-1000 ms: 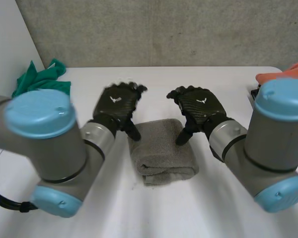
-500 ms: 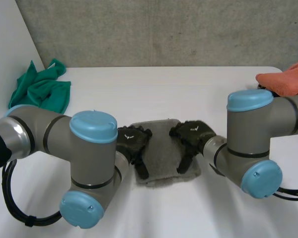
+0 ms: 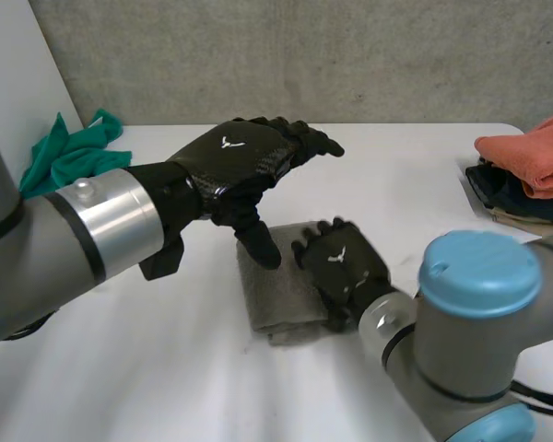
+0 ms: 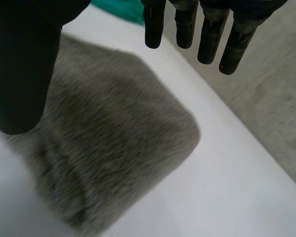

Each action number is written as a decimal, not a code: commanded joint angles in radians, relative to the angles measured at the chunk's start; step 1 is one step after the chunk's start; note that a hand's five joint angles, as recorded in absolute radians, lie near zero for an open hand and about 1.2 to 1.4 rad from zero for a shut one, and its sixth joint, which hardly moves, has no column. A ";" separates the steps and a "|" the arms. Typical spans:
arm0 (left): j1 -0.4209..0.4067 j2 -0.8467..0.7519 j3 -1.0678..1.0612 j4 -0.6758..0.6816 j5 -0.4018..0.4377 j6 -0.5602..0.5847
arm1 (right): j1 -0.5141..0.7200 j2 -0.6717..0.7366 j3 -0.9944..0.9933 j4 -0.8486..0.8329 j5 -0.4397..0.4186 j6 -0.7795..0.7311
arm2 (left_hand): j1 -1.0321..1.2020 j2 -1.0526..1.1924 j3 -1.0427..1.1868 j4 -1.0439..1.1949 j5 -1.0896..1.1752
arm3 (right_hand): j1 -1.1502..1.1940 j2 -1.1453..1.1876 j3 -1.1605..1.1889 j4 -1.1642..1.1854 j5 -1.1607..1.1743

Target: Fold the laundry.

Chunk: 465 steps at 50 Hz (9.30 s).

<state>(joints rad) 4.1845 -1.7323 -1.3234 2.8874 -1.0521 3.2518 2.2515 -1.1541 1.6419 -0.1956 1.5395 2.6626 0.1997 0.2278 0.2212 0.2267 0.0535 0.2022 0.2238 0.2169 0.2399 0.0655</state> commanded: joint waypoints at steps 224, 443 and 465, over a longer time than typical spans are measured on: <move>0.640 -0.875 0.504 0.297 -0.124 0.490 | -0.359 -0.118 0.265 -0.301 -0.269 0.119 | 0.331 0.303 0.309 0.304 0.303 | -0.028 -0.049 -0.042 -0.065 -0.066; 0.519 -0.596 0.013 0.403 -0.087 0.500 | -0.355 0.048 0.041 -0.139 -0.013 0.030 | 1.197 1.168 1.175 1.170 1.168 | 1.194 1.172 1.179 1.156 1.156; 0.522 -0.590 -0.014 0.394 -0.100 0.531 | -0.398 0.036 0.039 -0.113 -0.018 0.027 | 0.249 0.221 0.227 0.222 0.220 | 1.194 1.172 1.179 1.156 1.156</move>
<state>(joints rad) 4.7033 -2.3115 -1.3385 3.2835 -1.1542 3.7601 1.8506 -1.1185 1.6821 -0.3065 1.5230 2.6896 0.3959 0.4215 0.4287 0.4143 0.2355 0.9791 1.1719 1.1826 1.1875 0.9863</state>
